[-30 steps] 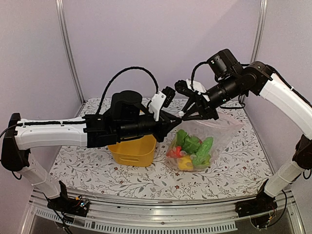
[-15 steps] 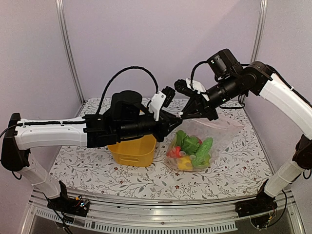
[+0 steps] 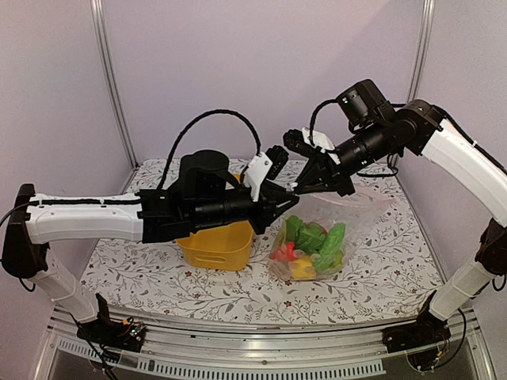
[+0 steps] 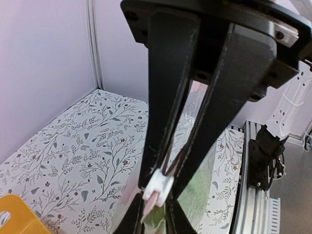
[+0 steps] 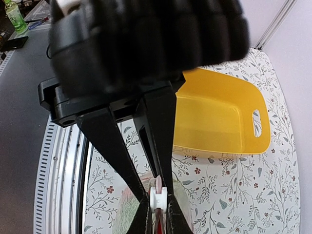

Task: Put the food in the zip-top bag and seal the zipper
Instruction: Hold the zipper food storage bag at the center of the board.

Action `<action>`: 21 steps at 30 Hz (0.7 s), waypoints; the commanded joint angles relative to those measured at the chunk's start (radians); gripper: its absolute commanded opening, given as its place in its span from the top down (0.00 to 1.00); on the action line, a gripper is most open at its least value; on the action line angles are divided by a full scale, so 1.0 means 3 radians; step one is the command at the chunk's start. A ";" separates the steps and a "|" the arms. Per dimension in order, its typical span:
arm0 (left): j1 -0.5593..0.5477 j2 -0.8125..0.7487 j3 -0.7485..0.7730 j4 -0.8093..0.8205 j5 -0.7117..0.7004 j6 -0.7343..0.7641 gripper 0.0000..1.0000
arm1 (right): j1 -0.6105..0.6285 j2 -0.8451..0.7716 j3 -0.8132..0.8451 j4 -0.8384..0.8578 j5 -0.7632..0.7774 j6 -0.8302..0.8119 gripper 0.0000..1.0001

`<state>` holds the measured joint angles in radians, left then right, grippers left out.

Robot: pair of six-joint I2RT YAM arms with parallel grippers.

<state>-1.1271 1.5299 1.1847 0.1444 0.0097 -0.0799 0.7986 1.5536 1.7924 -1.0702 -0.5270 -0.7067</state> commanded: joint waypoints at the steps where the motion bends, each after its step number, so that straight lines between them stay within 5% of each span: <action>1: 0.0042 -0.0053 -0.0175 0.0268 0.0176 0.0119 0.89 | 0.0023 0.0000 0.0029 0.0007 -0.0002 0.0009 0.97; 9: 0.0114 -0.0150 -0.0341 0.0473 0.0193 0.0079 1.00 | 0.0023 0.0010 -0.0031 -0.0003 0.0090 -0.0007 0.96; 21: 0.0135 -0.0169 -0.0354 0.0563 0.0306 0.0096 0.97 | 0.0023 0.0027 -0.0028 -0.0005 0.0092 0.0029 0.96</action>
<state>-1.1011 1.4994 1.0798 0.2764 0.0788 -0.0559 0.8051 1.5536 1.7863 -1.0718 -0.5079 -0.7067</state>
